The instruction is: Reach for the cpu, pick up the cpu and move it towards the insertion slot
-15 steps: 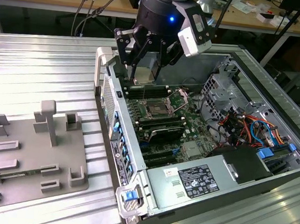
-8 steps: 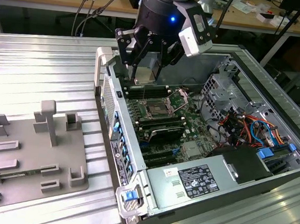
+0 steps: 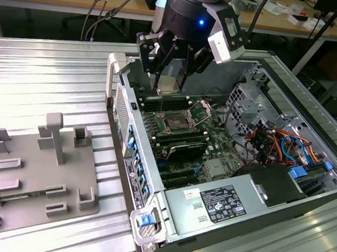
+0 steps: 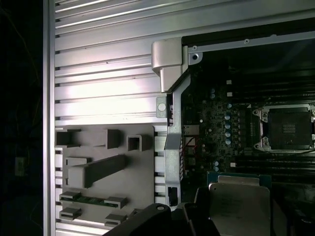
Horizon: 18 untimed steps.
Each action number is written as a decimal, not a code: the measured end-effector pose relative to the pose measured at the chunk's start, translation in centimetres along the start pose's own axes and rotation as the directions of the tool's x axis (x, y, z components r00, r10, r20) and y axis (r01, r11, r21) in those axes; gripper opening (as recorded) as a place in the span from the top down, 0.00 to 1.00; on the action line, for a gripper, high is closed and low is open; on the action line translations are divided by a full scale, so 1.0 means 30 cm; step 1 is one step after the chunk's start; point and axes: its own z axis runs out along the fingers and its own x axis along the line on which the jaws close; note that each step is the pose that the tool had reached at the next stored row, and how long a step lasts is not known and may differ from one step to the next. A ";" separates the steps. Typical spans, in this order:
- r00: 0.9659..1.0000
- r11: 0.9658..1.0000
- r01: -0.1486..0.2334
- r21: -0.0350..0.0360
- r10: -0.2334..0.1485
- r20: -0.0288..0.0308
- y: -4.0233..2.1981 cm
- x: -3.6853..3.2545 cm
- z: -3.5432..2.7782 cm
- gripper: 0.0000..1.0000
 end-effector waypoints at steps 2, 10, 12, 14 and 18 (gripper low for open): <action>1.000 1.000 0.000 0.000 0.000 0.000 0.001 -0.009 0.000 0.45; 1.000 1.000 0.000 0.000 0.000 0.000 0.016 -0.056 0.003 0.45; 1.000 1.000 0.000 0.000 0.000 0.000 0.019 -0.064 0.003 0.45; 1.000 1.000 0.000 0.000 0.000 0.000 0.023 -0.069 0.004 0.45; 1.000 1.000 0.000 0.000 0.000 0.000 0.035 -0.077 0.005 0.45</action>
